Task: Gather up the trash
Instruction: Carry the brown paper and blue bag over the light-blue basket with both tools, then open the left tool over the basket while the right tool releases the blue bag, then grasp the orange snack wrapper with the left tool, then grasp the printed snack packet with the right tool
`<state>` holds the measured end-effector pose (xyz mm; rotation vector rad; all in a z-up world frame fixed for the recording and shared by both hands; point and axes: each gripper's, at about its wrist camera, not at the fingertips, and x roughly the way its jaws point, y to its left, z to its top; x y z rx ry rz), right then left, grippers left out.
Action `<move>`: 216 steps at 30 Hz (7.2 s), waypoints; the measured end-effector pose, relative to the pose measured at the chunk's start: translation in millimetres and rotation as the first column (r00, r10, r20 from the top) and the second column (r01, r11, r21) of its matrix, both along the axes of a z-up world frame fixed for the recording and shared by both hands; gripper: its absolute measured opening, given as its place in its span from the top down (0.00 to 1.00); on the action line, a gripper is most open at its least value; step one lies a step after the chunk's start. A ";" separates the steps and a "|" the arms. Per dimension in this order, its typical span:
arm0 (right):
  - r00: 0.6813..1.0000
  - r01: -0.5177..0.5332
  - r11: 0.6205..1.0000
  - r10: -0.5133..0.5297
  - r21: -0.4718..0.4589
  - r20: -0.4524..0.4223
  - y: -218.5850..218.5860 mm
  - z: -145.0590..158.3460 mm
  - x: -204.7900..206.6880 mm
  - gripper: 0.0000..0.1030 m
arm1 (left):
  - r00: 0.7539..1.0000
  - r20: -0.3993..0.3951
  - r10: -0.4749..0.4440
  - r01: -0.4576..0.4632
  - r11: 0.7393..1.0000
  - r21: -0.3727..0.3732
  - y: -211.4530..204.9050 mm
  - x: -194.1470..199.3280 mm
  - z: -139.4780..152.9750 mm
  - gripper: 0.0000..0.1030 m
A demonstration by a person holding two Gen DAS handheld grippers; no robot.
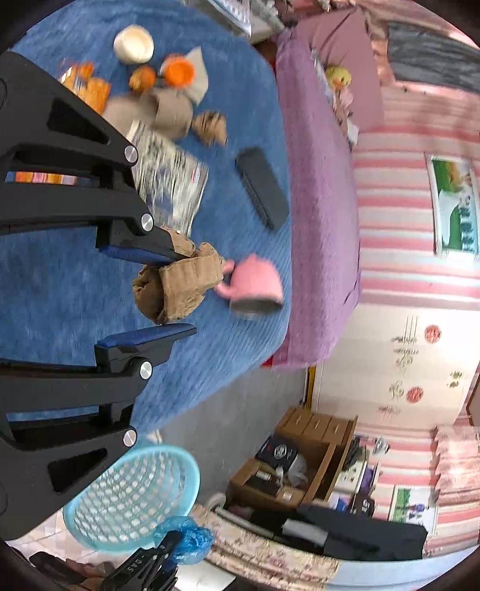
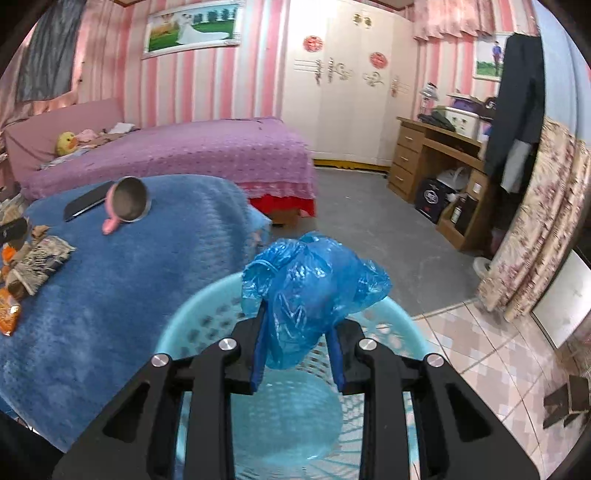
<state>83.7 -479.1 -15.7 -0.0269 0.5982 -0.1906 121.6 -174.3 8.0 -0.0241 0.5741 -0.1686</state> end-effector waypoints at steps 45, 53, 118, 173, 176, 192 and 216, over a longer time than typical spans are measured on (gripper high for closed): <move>0.999 0.019 0.995 -0.016 0.098 -0.039 -73.1 -33.5 8.4 0.73 | 0.983 -0.060 -0.171 0.179 0.969 0.173 -164.3 18.1 -50.2 0.13; 0.997 0.028 0.999 -0.025 0.043 -0.077 -60.4 -39.5 17.5 0.41 | 0.991 -0.029 -0.130 0.133 0.976 0.171 -124.9 8.1 -37.4 0.10; 0.993 -0.113 0.993 0.113 -0.027 0.027 153.3 -4.0 52.6 0.06 | 0.967 -0.251 0.046 -0.026 0.996 0.084 182.4 -22.2 -90.1 0.35; 0.844 -0.526 0.850 0.517 -0.029 -0.144 365.7 -41.8 93.3 0.55 | 0.931 -0.046 0.362 -0.363 0.932 -0.008 258.9 -2.5 -19.9 0.88; 0.861 -0.503 0.864 0.499 -0.021 -0.098 356.2 -33.8 92.7 0.65 | 0.929 -0.047 0.366 -0.367 0.930 -0.012 260.3 -2.9 -20.3 0.88; 0.900 -0.436 0.900 0.436 0.005 0.000 308.5 -16.3 96.4 0.93 | 0.934 -0.034 0.356 -0.356 0.934 -0.003 249.9 -6.5 -19.2 0.88; 0.915 -0.394 0.919 0.390 0.016 0.104 211.1 19.5 50.4 0.94 | 0.970 0.055 0.238 -0.239 0.971 0.013 158.2 -36.2 10.6 0.88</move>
